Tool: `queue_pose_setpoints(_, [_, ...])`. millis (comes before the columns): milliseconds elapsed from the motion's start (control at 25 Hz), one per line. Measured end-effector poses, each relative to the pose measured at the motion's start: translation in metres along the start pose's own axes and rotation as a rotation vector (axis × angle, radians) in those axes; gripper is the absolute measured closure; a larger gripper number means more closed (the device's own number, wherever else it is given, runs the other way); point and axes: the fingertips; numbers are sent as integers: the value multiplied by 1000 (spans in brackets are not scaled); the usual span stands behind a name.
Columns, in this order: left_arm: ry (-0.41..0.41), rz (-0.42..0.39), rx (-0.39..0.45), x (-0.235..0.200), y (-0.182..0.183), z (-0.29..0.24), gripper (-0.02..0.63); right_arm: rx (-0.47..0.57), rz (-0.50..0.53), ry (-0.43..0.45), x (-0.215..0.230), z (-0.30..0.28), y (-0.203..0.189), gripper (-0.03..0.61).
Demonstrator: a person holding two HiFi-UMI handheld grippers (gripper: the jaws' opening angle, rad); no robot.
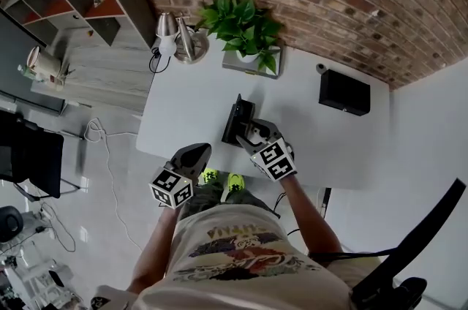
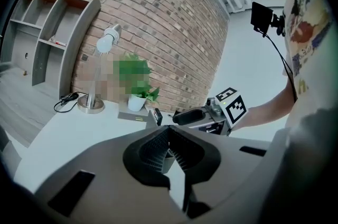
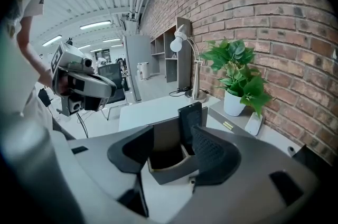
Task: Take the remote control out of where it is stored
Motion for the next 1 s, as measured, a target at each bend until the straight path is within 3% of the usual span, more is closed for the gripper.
queue_pose_setpoints(240, [-21,1,-27,-21,0,1,611,-20,2,-20,20,-12,1,344])
queue_pose_setpoints(1000, [-43,40,-96,-27,-17,-14,611,-89,108,133,37,-36,-7,325])
Point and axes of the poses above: the fingertips, and each gripper's own axes: z backward along the fingers, x to its right, y out of its top, and after that the axes turned 12 degrees about y, right-handed
